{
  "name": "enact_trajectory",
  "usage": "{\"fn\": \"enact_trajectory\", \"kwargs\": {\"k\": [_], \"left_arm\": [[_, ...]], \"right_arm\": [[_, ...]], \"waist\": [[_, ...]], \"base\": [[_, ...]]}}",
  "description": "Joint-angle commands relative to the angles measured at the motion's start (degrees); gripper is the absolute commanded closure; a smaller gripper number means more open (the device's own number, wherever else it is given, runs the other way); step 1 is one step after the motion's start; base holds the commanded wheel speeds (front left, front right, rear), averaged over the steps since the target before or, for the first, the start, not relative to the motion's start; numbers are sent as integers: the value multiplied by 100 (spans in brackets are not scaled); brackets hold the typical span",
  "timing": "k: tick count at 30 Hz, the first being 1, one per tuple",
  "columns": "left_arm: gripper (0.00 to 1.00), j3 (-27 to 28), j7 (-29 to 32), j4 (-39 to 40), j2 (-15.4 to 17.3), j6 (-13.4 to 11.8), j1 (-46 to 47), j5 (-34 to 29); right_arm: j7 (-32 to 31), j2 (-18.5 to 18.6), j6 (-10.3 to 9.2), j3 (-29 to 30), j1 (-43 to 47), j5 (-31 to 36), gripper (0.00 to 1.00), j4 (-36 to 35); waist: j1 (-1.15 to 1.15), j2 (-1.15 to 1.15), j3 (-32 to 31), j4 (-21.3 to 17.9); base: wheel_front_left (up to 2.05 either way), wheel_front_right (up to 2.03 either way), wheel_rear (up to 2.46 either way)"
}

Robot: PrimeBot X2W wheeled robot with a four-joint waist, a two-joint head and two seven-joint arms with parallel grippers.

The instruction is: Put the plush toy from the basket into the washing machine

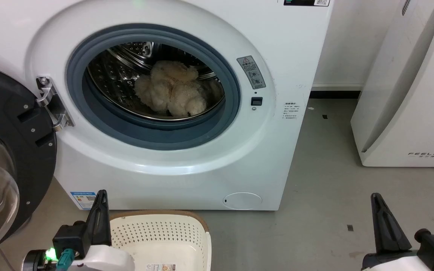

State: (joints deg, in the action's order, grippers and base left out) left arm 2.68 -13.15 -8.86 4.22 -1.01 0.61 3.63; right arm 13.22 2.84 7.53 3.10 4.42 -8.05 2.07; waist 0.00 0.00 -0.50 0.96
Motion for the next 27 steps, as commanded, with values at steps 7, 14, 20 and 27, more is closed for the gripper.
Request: {"fn": "enact_trajectory", "kwargs": {"k": [7,14,20,27], "left_arm": [[100,-26,113,107,-22,16,-11,-57],[100,-42,195,160,-30,22,-14,-78],[100,-56,265,205,-37,27,-17,-96],[100,-73,347,259,-44,33,-21,-117]], "right_arm": [[-118,1,-1,-35,-76,104,100,-36],[-200,1,-1,-54,-101,152,100,-48],[-270,1,-1,-70,-123,193,100,-58],[-353,1,-1,-89,-148,240,100,-70]], "waist": [[0,0,4,-8],[0,0,7,-14],[0,0,10,-19],[0,0,13,-25]], "base": [[0,0,0],[0,0,0],[0,0,0],[0,0,0]]}}
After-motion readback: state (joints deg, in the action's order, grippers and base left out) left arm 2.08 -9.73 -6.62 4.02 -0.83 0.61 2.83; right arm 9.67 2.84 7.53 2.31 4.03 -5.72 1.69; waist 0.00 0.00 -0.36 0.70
